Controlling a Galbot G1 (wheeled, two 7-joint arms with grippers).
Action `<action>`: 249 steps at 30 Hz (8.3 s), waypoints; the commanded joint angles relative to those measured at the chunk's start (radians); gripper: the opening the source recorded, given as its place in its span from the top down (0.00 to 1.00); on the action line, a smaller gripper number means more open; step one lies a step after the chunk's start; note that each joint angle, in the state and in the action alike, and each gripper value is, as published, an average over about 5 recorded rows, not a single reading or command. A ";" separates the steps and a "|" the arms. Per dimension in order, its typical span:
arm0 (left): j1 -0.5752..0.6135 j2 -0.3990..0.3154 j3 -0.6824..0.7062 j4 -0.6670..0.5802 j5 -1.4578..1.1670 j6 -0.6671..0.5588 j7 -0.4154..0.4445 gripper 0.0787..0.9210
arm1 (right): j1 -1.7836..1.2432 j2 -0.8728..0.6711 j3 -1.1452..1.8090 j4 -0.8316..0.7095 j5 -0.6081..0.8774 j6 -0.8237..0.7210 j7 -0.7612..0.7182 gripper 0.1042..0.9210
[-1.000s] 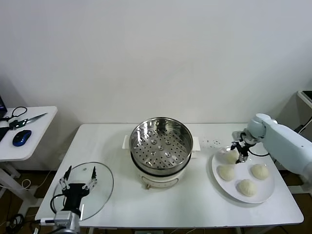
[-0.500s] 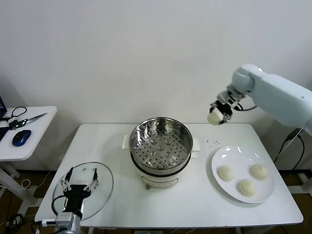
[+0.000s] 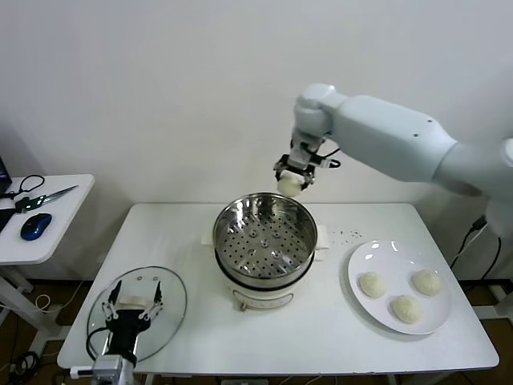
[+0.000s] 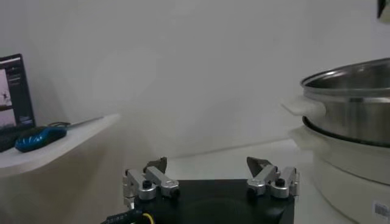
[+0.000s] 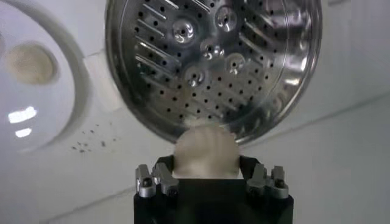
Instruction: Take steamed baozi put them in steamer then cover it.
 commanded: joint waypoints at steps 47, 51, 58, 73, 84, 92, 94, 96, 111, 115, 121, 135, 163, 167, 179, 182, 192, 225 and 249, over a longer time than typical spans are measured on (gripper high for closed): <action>0.041 -0.003 -0.018 -0.023 -0.001 -0.005 -0.015 0.12 | 0.293 -0.263 -0.341 0.160 0.503 -0.267 0.089 0.12; 0.046 -0.003 -0.014 -0.041 0.008 -0.004 -0.018 0.12 | 0.311 -0.401 -0.401 0.245 0.671 -0.518 0.075 0.12; 0.049 -0.004 -0.012 -0.051 0.014 -0.003 -0.019 0.12 | 0.211 -0.614 -0.431 0.329 0.857 -0.767 0.123 0.12; 0.041 -0.008 -0.014 -0.040 0.026 0.002 -0.022 0.12 | -0.374 -0.761 -0.066 0.260 0.561 -0.827 0.141 0.12; 0.039 -0.006 -0.014 -0.028 0.031 0.001 -0.023 0.12 | -0.542 -0.684 0.125 0.154 0.453 -0.816 0.150 0.12; 0.042 -0.007 -0.015 -0.025 0.032 0.000 -0.023 0.12 | -0.537 -0.622 0.137 0.096 0.451 -0.812 0.144 0.12; 0.043 -0.007 -0.016 -0.024 0.032 -0.001 -0.023 0.12 | -0.537 -0.613 0.138 0.088 0.451 -0.811 0.144 0.12; 0.043 -0.007 -0.016 -0.022 0.033 -0.001 -0.023 0.12 | -0.538 -0.607 0.137 0.084 0.450 -0.809 0.141 0.12; 0.045 -0.008 -0.007 -0.020 0.036 -0.002 -0.022 0.12 | -0.517 -0.623 0.138 0.100 0.472 -0.803 0.132 0.26; 0.045 -0.007 -0.006 -0.024 0.035 -0.002 -0.022 0.12 | -0.440 -0.643 0.112 0.114 0.509 -0.803 0.130 0.27; 0.044 -0.005 0.000 -0.027 0.034 -0.001 -0.020 0.12 | -0.086 -0.620 -0.102 0.115 0.648 -0.786 0.115 0.27; 0.049 -0.020 0.043 -0.035 0.038 -0.011 -0.020 0.12 | 0.369 -0.304 -0.375 0.178 1.083 -0.874 0.162 0.27; 0.090 0.004 0.037 -0.019 0.019 -0.043 -0.027 0.12 | 0.013 0.155 -0.377 0.074 1.101 -0.986 0.316 0.27; 0.089 0.003 0.037 -0.015 0.017 -0.044 -0.028 0.12 | -0.007 0.161 -0.376 0.067 1.085 -0.989 0.320 0.27; 0.087 0.001 0.035 -0.014 0.018 -0.042 -0.029 0.12 | -0.014 0.142 -0.375 0.073 1.069 -0.997 0.325 0.23; 0.084 0.001 0.036 -0.014 0.019 -0.040 -0.029 0.12 | -0.001 0.124 -0.362 0.082 1.072 -0.998 0.318 0.16; 0.080 0.003 0.036 -0.015 0.025 -0.034 -0.030 0.12 | 0.214 -0.088 -0.393 0.181 1.073 -0.902 0.181 0.12; 0.053 -0.018 0.029 -0.016 0.066 -0.002 -0.044 0.12 | -0.526 -0.953 0.105 0.382 0.297 -0.769 0.061 0.12; 0.052 -0.032 0.024 0.004 0.078 -0.002 -0.046 0.12 | -0.591 -0.783 0.149 0.261 0.280 -0.769 0.075 0.12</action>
